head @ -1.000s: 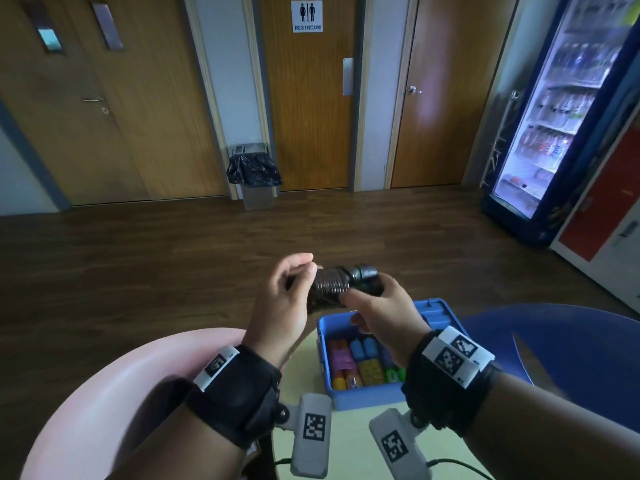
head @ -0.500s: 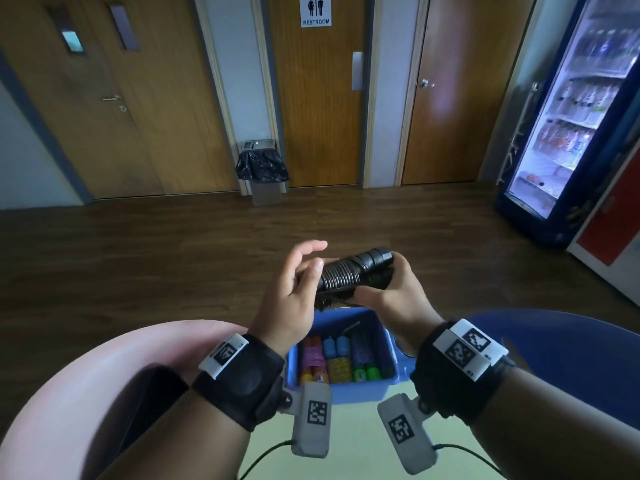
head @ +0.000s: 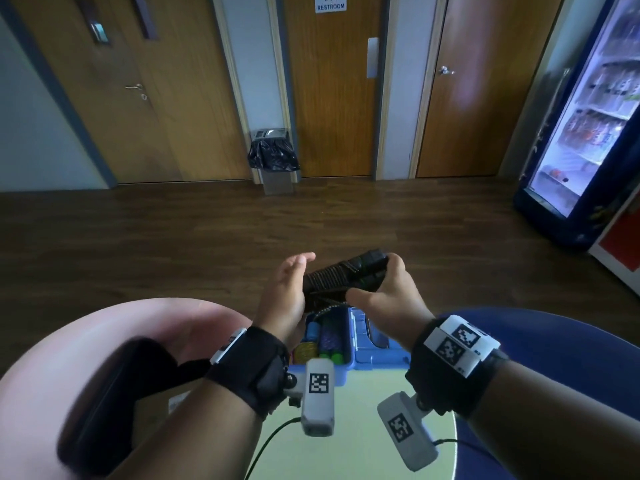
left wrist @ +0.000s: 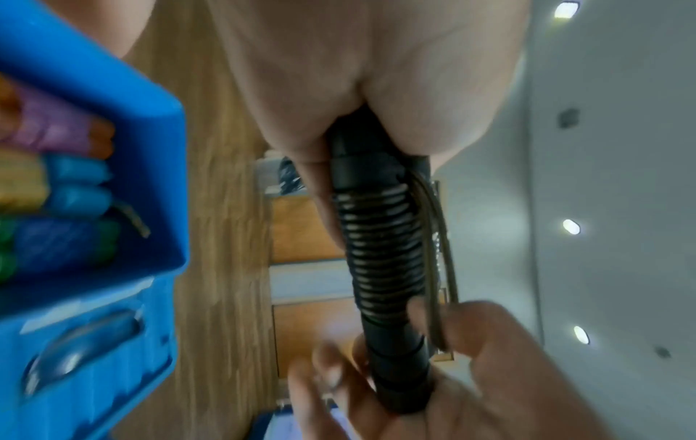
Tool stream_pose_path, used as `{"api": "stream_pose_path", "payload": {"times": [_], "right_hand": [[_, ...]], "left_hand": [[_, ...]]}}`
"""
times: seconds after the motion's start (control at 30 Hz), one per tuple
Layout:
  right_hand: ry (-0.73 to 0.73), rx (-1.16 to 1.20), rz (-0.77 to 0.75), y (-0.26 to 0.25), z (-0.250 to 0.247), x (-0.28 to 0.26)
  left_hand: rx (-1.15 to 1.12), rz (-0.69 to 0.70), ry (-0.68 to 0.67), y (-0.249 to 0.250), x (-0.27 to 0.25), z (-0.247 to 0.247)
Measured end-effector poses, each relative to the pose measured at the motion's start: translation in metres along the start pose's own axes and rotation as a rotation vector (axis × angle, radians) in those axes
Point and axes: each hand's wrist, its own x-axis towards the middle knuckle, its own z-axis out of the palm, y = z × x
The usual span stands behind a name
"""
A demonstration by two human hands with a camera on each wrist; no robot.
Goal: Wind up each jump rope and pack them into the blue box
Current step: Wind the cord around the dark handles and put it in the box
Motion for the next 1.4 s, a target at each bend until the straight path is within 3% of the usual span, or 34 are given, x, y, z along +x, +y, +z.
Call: {"api": "stream_pose_path", "payload": {"times": [0.07, 0.17, 0.37, 0.53, 0.6, 0.7, 0.83, 0.93, 1.07, 1.17, 1.27, 1.4], "right_hand": [[-0.049, -0.151, 0.012, 0.004, -0.008, 0.007], [-0.056, -0.338, -0.002, 0.006, -0.016, 0.012], [-0.148, -0.476, -0.005, 0.000, -0.031, 0.018], [-0.129, -0.327, 0.010, 0.005, -0.038, 0.018], [-0.082, -0.196, 0.064, 0.007, -0.037, 0.017], [-0.069, -0.047, 0.157, 0.015, -0.027, 0.020], [-0.026, 0.115, 0.249, 0.026, -0.009, 0.022], [0.036, 0.228, 0.277, 0.031, -0.004, 0.021], [-0.035, 0.361, 0.398, 0.037, 0.004, 0.020], [-0.061, 0.417, 0.488, 0.037, 0.007, 0.019], [-0.032, 0.401, 0.358, 0.035, 0.002, 0.019], [0.088, 0.263, 0.181, 0.026, -0.001, 0.015]], "left_hand": [[0.218, 0.189, 0.084, 0.008, -0.005, 0.004], [0.326, 0.398, 0.098, 0.023, -0.017, 0.015], [0.531, 0.517, -0.030, 0.026, -0.036, 0.029], [0.538, 0.563, 0.024, 0.026, -0.031, 0.027], [0.547, 0.519, 0.077, 0.025, -0.026, 0.023], [0.592, 0.327, 0.149, 0.020, -0.026, 0.025], [0.410, 0.248, 0.198, 0.002, -0.036, 0.035], [0.313, 0.312, 0.130, -0.004, -0.038, 0.033], [0.394, 0.441, 0.028, -0.001, -0.033, 0.028], [0.451, 0.503, 0.037, -0.005, -0.031, 0.030], [0.344, 0.456, 0.104, -0.006, -0.036, 0.034], [0.189, 0.220, 0.267, -0.011, -0.029, 0.040]]}}
